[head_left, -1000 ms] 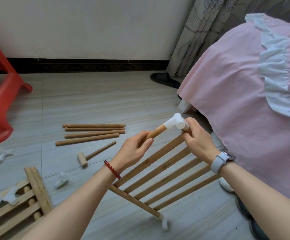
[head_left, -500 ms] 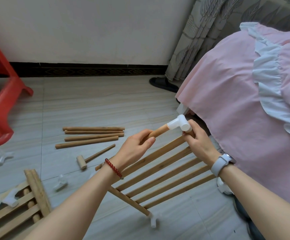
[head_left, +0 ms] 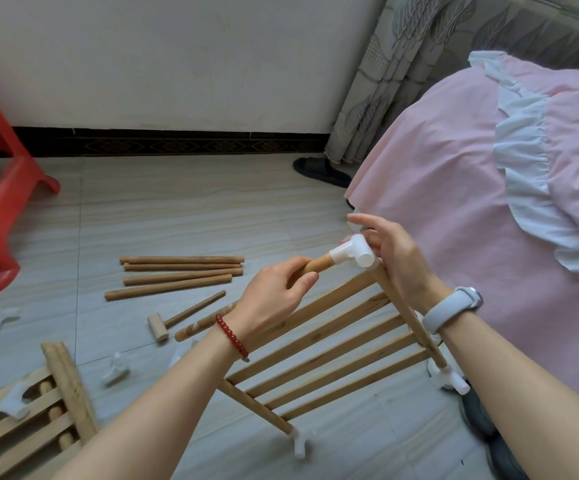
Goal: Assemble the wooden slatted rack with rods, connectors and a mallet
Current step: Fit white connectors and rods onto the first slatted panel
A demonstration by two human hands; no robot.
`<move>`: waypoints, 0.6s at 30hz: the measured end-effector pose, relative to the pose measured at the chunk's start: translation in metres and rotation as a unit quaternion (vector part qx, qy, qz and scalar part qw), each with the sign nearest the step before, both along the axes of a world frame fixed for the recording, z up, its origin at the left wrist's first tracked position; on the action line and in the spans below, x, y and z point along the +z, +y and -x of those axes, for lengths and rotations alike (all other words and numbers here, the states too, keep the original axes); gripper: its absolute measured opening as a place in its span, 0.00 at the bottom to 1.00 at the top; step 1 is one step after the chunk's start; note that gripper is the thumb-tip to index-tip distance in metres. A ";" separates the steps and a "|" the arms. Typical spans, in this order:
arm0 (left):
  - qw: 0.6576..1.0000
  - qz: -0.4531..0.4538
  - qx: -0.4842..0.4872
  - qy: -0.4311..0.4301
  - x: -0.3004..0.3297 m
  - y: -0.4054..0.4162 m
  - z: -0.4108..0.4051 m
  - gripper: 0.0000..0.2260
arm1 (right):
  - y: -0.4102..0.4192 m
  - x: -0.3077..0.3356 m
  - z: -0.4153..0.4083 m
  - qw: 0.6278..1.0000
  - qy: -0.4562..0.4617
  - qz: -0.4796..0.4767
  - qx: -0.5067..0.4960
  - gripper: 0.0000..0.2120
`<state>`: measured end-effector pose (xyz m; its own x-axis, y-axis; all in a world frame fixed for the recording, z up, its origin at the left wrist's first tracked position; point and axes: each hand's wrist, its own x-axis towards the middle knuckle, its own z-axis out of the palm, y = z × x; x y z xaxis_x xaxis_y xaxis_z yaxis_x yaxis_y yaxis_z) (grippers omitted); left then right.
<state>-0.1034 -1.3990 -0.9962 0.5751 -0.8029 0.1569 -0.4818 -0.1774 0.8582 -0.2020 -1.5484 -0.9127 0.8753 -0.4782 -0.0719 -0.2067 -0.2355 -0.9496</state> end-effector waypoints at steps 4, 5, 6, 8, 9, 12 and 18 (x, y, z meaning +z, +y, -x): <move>1.000 0.006 0.016 -0.025 0.004 -0.006 0.008 0.09 | 0.009 0.002 -0.008 0.991 0.067 0.110 0.041 0.17; 0.999 0.004 0.026 -0.038 0.005 -0.006 0.008 0.09 | 0.009 0.001 -0.007 0.992 0.061 0.107 0.037 0.16; 0.998 -0.002 0.034 -0.059 0.006 -0.005 0.008 0.09 | 0.009 -0.001 -0.004 0.993 0.053 0.101 0.025 0.15; 0.992 -0.021 0.044 -0.120 0.012 -0.004 0.006 0.10 | 0.009 -0.010 0.004 0.996 0.037 0.075 -0.007 0.13; 0.985 -0.032 0.045 -0.163 0.016 -0.004 0.005 0.10 | 0.010 -0.017 0.009 0.998 0.023 0.052 -0.023 0.13; 0.955 -0.043 0.024 -0.292 0.022 -0.005 0.001 0.11 | 0.014 -0.045 0.024 0.998 -0.016 -0.024 -0.058 0.13; 0.931 -0.127 -0.035 -0.342 0.005 -0.015 0.015 0.11 | 0.005 -0.080 0.036 0.995 0.045 0.084 -0.038 0.12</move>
